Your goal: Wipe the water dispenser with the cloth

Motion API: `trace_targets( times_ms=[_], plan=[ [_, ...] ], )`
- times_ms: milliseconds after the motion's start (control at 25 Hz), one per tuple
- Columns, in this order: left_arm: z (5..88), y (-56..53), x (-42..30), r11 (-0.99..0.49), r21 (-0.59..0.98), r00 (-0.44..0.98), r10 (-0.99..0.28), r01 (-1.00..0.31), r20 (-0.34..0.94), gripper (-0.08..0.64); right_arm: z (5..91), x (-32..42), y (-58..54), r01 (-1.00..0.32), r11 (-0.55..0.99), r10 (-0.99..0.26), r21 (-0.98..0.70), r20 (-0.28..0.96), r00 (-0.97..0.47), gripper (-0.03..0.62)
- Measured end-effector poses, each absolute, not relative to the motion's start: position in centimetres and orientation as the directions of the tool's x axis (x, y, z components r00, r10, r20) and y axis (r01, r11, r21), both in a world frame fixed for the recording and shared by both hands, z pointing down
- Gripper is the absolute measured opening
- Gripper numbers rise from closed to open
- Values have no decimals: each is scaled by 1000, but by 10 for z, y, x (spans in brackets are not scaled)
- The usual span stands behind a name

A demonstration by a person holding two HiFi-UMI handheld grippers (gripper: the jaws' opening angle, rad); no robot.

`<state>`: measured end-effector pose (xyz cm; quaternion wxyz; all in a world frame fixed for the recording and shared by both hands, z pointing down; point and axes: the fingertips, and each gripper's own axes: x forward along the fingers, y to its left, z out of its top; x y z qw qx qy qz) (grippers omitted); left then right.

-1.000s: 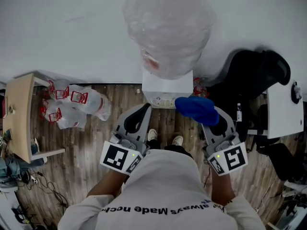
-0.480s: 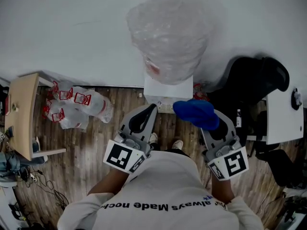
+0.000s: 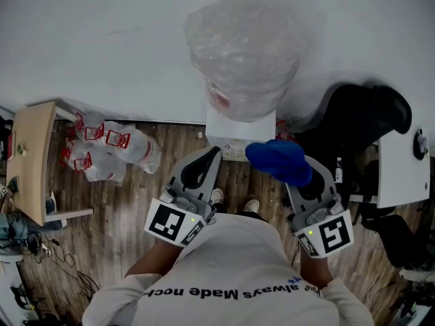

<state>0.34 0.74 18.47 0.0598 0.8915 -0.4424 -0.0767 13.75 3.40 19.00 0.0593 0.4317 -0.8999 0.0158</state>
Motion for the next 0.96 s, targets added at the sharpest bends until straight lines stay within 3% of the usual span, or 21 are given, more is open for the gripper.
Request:
trace_targets(
  times_ms=[960],
  plan=[
    [187, 7, -1, -603, 190, 599, -796, -775, -85, 20, 189, 132, 35, -783, 621, -780, 28, 119, -614, 95]
  ],
)
